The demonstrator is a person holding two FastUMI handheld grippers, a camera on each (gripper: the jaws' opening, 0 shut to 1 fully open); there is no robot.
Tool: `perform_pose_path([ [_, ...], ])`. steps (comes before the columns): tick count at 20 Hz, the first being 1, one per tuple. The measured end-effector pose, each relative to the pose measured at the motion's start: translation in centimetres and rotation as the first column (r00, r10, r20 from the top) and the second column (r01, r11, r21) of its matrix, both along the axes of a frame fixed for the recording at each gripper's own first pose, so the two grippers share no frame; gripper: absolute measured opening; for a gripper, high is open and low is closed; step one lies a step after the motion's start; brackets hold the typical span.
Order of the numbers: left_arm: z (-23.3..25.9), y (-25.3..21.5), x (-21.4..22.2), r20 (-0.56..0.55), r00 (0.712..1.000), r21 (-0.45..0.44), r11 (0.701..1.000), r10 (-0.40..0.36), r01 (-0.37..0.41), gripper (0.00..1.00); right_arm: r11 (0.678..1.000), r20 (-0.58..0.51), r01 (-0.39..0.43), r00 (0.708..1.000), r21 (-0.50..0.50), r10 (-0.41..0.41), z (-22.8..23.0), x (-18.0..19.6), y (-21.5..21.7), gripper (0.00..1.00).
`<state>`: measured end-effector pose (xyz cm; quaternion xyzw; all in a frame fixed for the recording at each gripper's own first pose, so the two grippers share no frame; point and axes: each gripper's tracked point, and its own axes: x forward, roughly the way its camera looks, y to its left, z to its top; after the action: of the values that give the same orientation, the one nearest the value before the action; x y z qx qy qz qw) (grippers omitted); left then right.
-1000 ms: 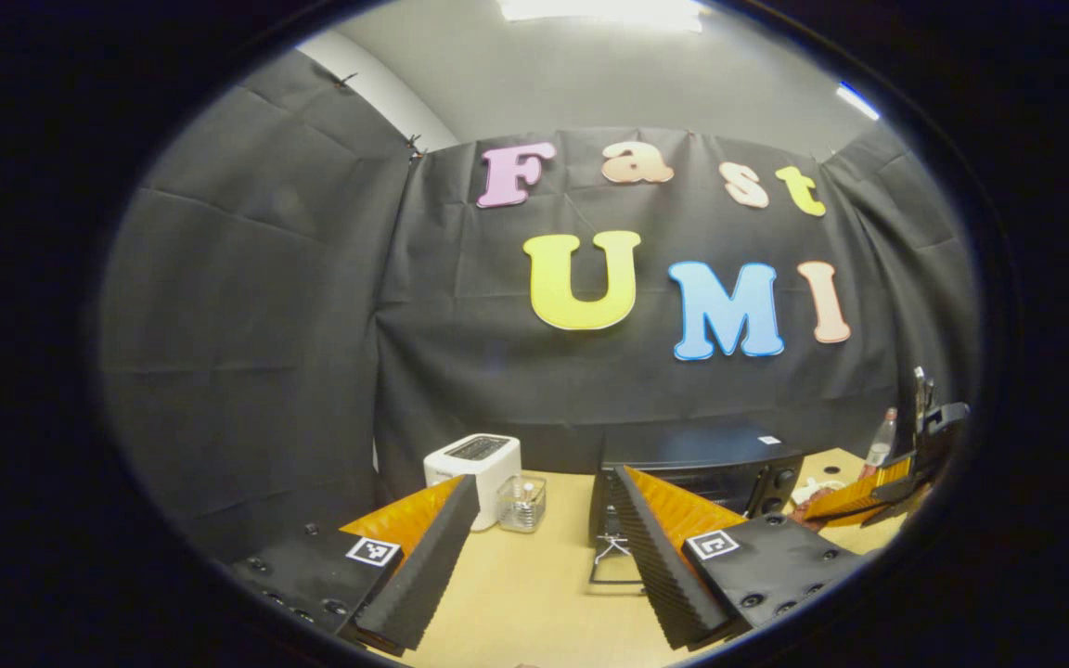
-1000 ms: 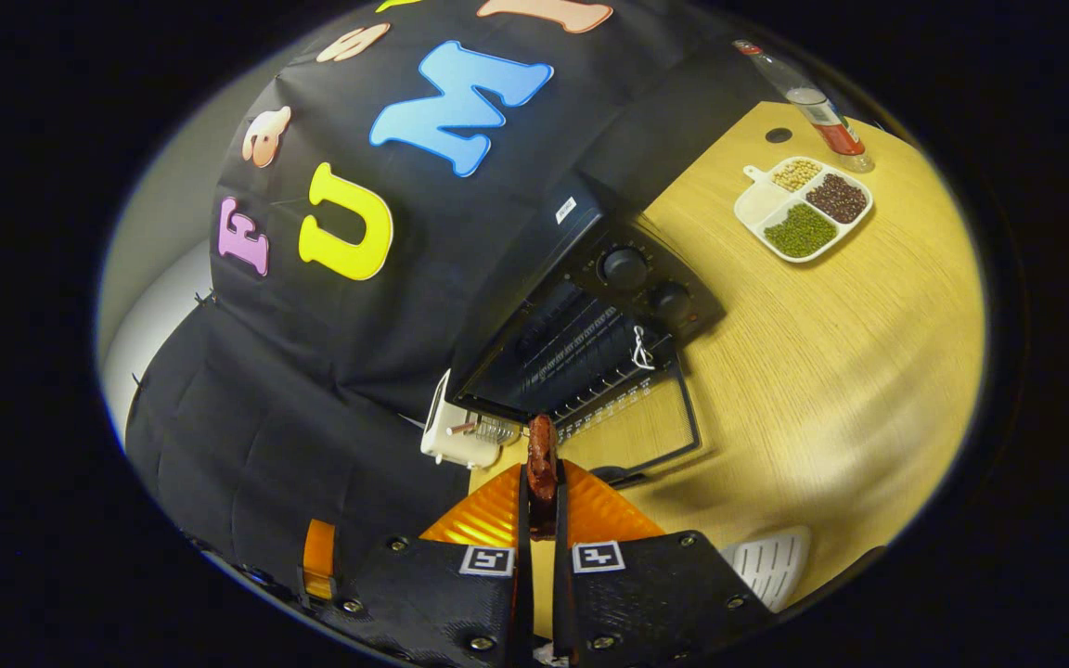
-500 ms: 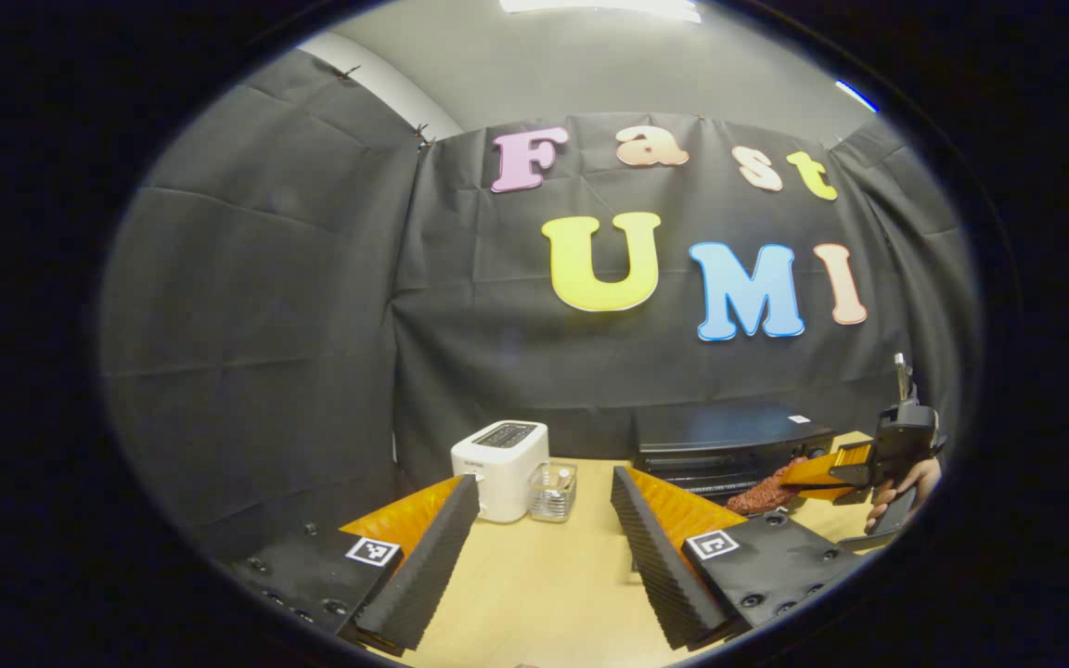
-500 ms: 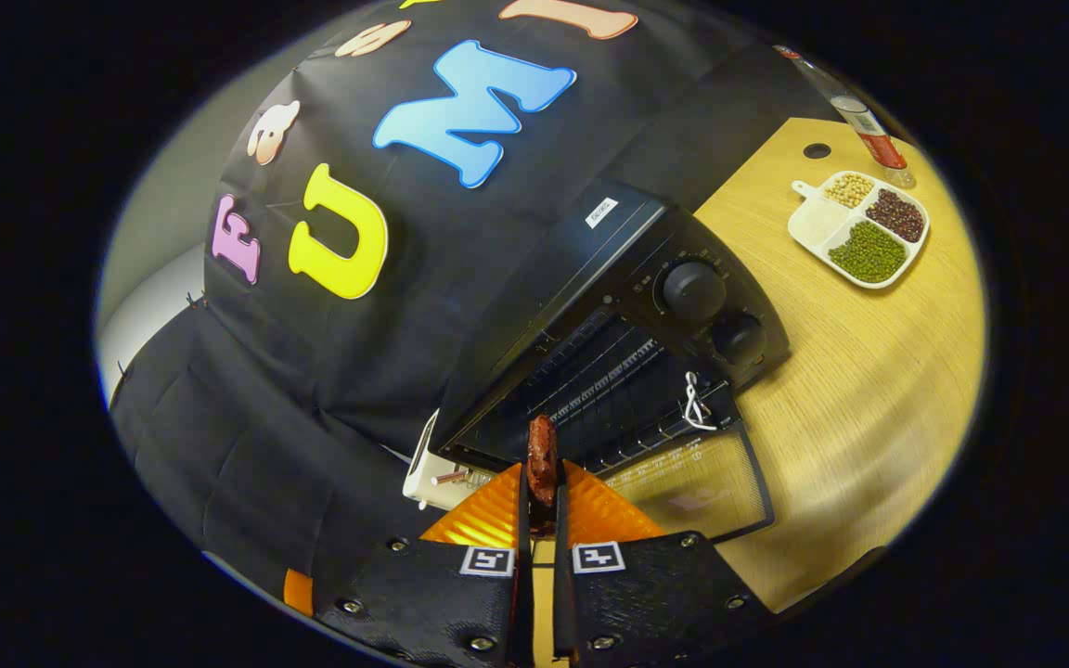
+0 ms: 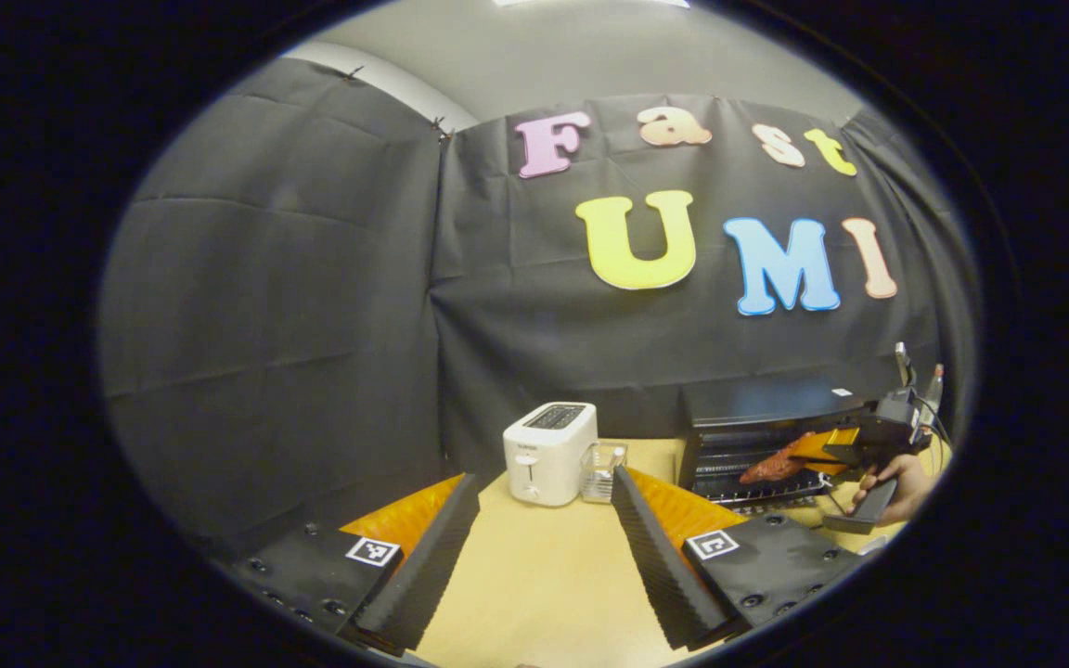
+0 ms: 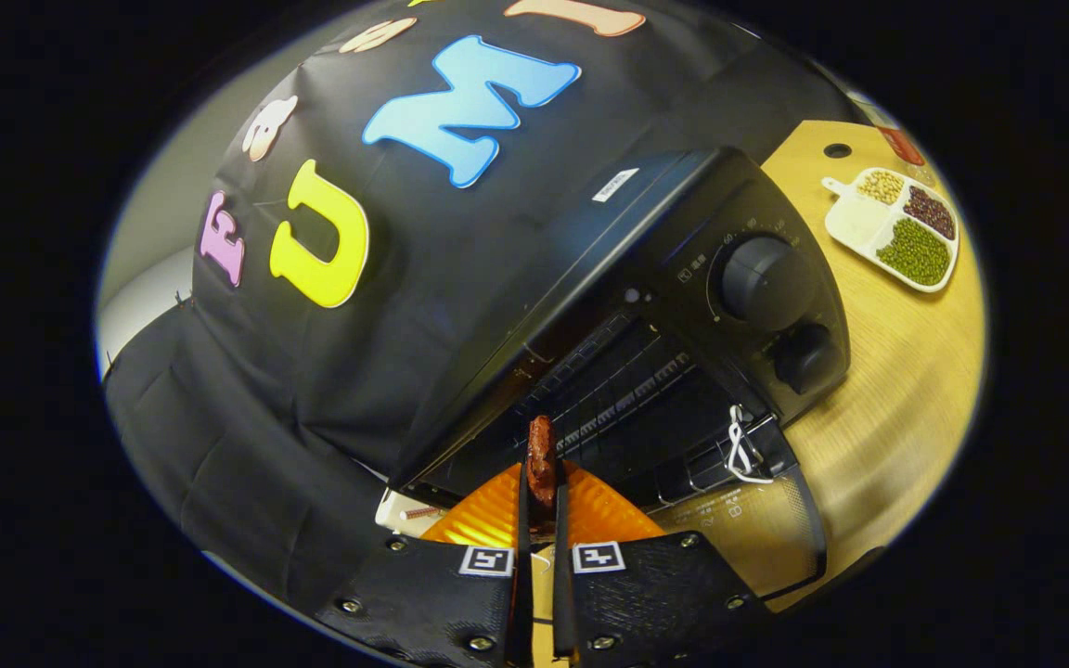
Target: Open the electric oven with the left hand, put the food in, and close the electric oven.
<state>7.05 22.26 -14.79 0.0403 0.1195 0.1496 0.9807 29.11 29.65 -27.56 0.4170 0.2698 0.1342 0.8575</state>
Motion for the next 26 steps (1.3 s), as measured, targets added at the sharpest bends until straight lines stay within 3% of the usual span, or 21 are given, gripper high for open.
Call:
perform_pose_path([
  [5,-0.6,-0.3,0.4,-0.014,1.0,0.0,1.0,-0.004,0.004,0.96,0.999,0.003,0.05,0.999,-0.007,-0.05,-0.9,1.7,0.1,0.12],
  [6,-0.5,-0.6,0.4,-0.013,1.0,0.003,1.0,-0.007,0.007,0.98,0.997,-0.005,0.061,0.998,-0.052,-0.062,-1.6,1.8,-0.3,0.05],
  [8,-0.7,-0.7,0.6,-0.013,1.0,0.001,1.0,-0.01,0.01,1.0,0.991,-0.007,0.077,0.997,-0.109,-0.078,-2.0,1.8,-1.0,0.23],
  [9,-0.8,-0.7,0.9,-0.013,1.0,-0.003,1.0,-0.011,0.011,0.96,0.987,0.003,0.088,0.996,-0.137,-0.088,-2.2,2.0,-1.5,0.16],
  [10,-1.0,-0.8,0.8,-0.013,1.0,-0.011,1.0,-0.01,0.01,0.96,0.979,0.01,0.106,0.994,-0.175,-0.106,-2.2,2.1,-2.2,0.4],
  [11,-1.1,-1.0,0.9,-0.014,1.0,-0.02,1.0,-0.011,0.011,0.9,0.971,0.021,0.116,0.993,-0.207,-0.114,-2.0,2.4,-2.7,0.4],
  [13,-1.4,-1.5,1.2,-0.013,1.0,-0.036,0.999,-0.015,0.015,0.9,0.958,0.051,0.12,0.993,-0.262,-0.111,-1.7,2.5,-3.3,0.78],
  [14,-1.4,-1.9,1.3,-0.009,1.0,-0.04,0.999,-0.021,0.02,0.96,0.947,0.071,0.125,0.992,-0.295,-0.109,-1.2,2.6,-3.5,0.98],
  [15,-1.4,-2.2,1.5,-0.008,1.0,-0.04,0.999,-0.026,0.026,0.96,0.938,0.094,0.127,0.99,-0.322,-0.102,-0.6,2.5,-3.8,0.98],
  [16,-1.5,-2.6,1.4,-0.007,0.999,-0.042,0.999,-0.033,0.032,0.9,0.932,0.114,0.123,0.99,-0.34,-0.089,0.0,2.2,-3.8,0.98],
  [18,-1.7,-3.6,1.6,-0.006,0.999,-0.055,0.997,-0.05,0.05,0.9,0.927,0.127,0.095,0.991,-0.363,-0.052,0.8,1.0,-3.6,0.98],
  [19,-1.8,-4.1,1.8,-0.005,0.998,-0.063,0.996,-0.06,0.06,0.96,0.927,0.128,0.07,0.992,-0.369,-0.024,1.2,0.1,-3.5,0.98],
  [25,-2.7,-7.8,2.6,-0.011,0.99,-0.089,0.986,-0.143,0.141,1.0,0.88,0.231,0.003,0.965,-0.474,0.121,5.4,-5.8,-3.7,0.98],
  [26,-3.1,-8.8,2.8,-0.014,0.987,-0.1,0.983,-0.159,0.156,0.96,0.873,0.245,0.001,0.96,-0.488,0.136,6.2,-6.6,-4.1,0.98],
])
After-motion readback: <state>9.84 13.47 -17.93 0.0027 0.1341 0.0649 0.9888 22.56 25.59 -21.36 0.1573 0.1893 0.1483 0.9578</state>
